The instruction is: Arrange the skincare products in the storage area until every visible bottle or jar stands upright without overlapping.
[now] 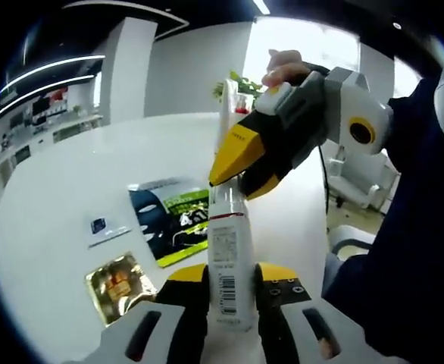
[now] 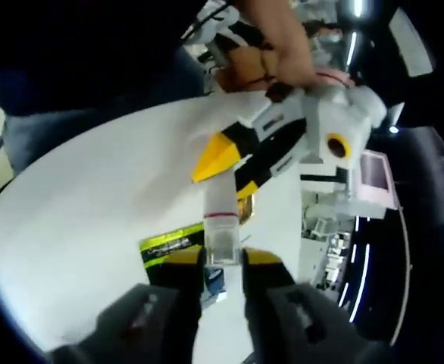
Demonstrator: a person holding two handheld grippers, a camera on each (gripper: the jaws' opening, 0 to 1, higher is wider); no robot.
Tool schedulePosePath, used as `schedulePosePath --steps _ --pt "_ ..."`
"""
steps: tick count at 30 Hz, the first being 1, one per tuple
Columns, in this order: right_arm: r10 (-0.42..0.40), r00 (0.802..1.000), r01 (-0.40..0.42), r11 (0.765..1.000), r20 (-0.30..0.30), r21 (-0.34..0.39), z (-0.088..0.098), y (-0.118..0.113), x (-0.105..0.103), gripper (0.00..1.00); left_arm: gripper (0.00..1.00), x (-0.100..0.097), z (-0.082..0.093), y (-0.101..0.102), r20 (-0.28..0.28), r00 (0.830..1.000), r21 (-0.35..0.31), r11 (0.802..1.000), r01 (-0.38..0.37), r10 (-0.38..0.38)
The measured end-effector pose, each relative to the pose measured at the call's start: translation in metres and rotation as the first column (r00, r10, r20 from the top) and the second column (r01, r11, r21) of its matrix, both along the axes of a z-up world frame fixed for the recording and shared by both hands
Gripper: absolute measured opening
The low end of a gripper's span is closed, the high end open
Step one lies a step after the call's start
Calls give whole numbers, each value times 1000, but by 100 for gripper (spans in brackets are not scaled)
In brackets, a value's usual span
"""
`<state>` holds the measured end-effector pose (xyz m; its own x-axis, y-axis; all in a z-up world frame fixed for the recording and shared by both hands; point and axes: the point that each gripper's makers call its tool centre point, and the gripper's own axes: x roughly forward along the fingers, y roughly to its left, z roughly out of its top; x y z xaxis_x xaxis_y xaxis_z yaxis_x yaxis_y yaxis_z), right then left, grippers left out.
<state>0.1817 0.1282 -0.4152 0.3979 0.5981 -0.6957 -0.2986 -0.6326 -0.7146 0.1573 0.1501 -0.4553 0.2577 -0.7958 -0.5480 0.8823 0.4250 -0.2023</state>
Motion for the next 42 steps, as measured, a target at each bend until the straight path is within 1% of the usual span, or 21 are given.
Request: schedulePosePath --steps 5,8,9,11,16,22,24,25,28,29,31,33,35,37,39,40,42 --pt "-7 1000 7 1000 -16 0 -5 -1 0 19 22 0 -3 1 2 1000 14 1000 2 -2" --pt "-1 1000 1 1000 1 -8 -7 -1 1 19 22 1 -3 1 3 1000 16 1000 -3 3" --pt "4 1000 -4 1000 18 -8 -6 -1 2 21 22 1 -3 2 5 1000 16 1000 -3 3" --pt "5 1000 -5 1000 24 -9 -7 -1 3 26 22 1 -2 2 16 1000 13 1000 4 -4" --pt "-14 1000 14 1000 15 -21 -14 -7 6 27 22 2 -4 3 14 1000 18 1000 2 -3" --pt "-58 998 58 998 9 7 -12 -13 12 30 22 3 -3 4 17 1000 20 1000 -1 0" --pt "-73 997 72 997 7 39 -8 -14 14 32 22 4 -3 5 17 1000 19 1000 -1 1" --pt "-92 996 93 994 -16 54 -7 -15 14 33 22 4 -3 5 20 1000 20 1000 -1 0" --pt "-118 993 120 990 -20 72 -7 -18 16 33 22 4 -3 5 20 1000 18 1000 -3 2" --pt "-138 990 141 987 -33 80 -9 -20 17 33 22 4 -3 5 22 1000 19 1000 -3 3" --pt "-153 987 157 982 -49 108 -8 -21 18 33 22 5 -4 5 25 1000 18 1000 -5 5" --pt "-174 979 188 972 -106 139 -9 -21 15 34 22 5 -4 6 25 1000 14 1000 -8 7" --pt "-183 977 199 969 -112 150 -8 -22 15 34 22 6 -4 6 24 1000 13 1000 -9 8" --pt "-194 972 214 964 -134 160 -9 -24 15 34 22 7 -3 6 29 1000 11 1000 -11 10" --pt "-241 957 270 944 -165 188 -9 -29 17 34 22 8 -3 7 30 999 6 1000 -12 12" --pt "-256 949 294 930 -186 221 -6 -30 18 34 22 9 -2 7 34 999 4 1000 -14 14" --pt "-269 926 339 901 -265 271 -4 -30 15 37 22 10 -1 7 33 999 -3 1000 -17 17"
